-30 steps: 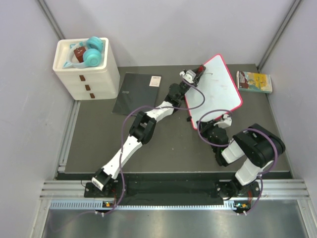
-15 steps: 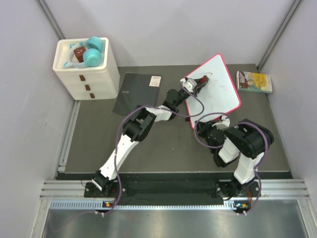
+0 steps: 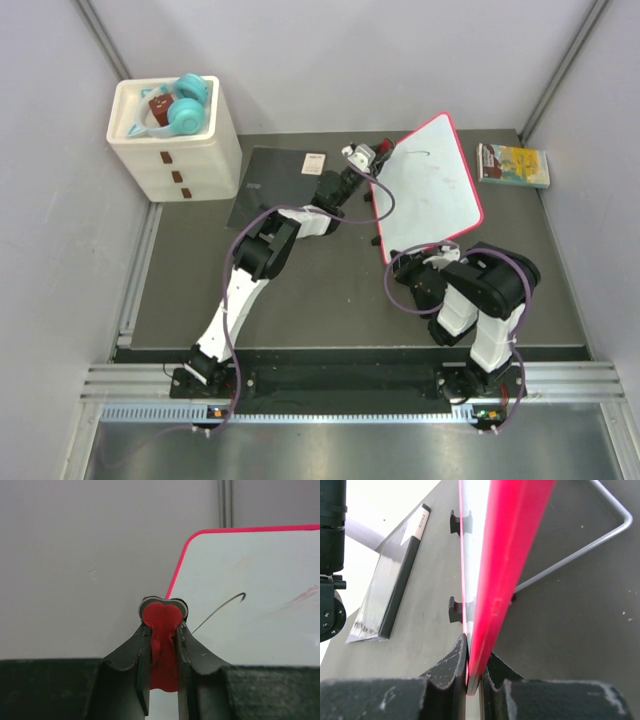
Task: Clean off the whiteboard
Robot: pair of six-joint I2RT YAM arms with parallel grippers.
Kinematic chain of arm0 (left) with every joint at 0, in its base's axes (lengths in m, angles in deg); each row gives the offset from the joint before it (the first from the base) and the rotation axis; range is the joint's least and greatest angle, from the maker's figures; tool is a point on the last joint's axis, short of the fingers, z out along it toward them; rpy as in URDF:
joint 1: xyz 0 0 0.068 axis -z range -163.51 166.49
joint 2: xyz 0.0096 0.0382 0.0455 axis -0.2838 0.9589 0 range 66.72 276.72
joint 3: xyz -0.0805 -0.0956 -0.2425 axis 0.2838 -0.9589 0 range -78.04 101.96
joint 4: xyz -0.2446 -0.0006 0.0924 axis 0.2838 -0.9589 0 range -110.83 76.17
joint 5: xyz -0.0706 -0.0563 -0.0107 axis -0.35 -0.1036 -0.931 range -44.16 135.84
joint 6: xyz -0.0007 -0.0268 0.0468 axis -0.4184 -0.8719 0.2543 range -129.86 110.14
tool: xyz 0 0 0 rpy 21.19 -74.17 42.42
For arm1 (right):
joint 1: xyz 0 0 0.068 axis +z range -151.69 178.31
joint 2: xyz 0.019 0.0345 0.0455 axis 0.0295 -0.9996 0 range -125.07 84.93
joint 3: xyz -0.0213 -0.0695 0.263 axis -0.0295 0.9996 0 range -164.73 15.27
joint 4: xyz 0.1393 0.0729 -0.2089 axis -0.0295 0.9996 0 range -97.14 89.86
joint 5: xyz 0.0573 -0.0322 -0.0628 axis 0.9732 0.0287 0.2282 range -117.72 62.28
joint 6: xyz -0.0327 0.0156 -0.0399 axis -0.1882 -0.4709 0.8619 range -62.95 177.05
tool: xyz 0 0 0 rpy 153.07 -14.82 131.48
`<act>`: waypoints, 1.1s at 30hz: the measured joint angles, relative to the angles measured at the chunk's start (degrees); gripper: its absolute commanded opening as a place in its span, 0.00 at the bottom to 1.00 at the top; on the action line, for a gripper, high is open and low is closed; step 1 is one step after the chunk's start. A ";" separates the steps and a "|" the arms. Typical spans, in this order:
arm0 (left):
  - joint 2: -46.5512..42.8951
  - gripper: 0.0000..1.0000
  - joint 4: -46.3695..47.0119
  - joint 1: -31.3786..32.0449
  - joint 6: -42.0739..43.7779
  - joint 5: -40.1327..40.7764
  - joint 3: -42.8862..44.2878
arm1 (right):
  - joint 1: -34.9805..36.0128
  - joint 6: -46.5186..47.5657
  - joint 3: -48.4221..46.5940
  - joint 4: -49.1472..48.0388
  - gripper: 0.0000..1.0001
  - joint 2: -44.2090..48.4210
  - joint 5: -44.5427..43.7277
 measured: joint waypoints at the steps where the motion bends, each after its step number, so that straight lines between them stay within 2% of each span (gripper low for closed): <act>1: 0.00 0.00 -0.20 -0.28 0.04 0.24 0.00 | 0.50 -0.20 0.00 -0.33 0.00 -0.35 -0.59; 20: 0.46 0.00 -6.34 -0.76 0.11 -0.96 6.10 | 2.71 -1.33 0.00 -1.07 0.00 -2.23 -2.75; 23: 3.10 0.00 -10.08 -0.76 0.09 -2.67 13.05 | 2.97 -1.42 0.00 -1.07 0.00 -2.43 -2.78; 28: 12.63 0.00 -16.55 -0.44 -2.08 -5.27 32.35 | 3.30 -1.46 0.02 -1.05 0.00 -2.64 -2.78; 33: 17.00 0.00 -19.30 1.68 -3.32 -5.22 37.48 | 3.48 -1.46 0.02 -1.03 0.00 -2.91 -2.73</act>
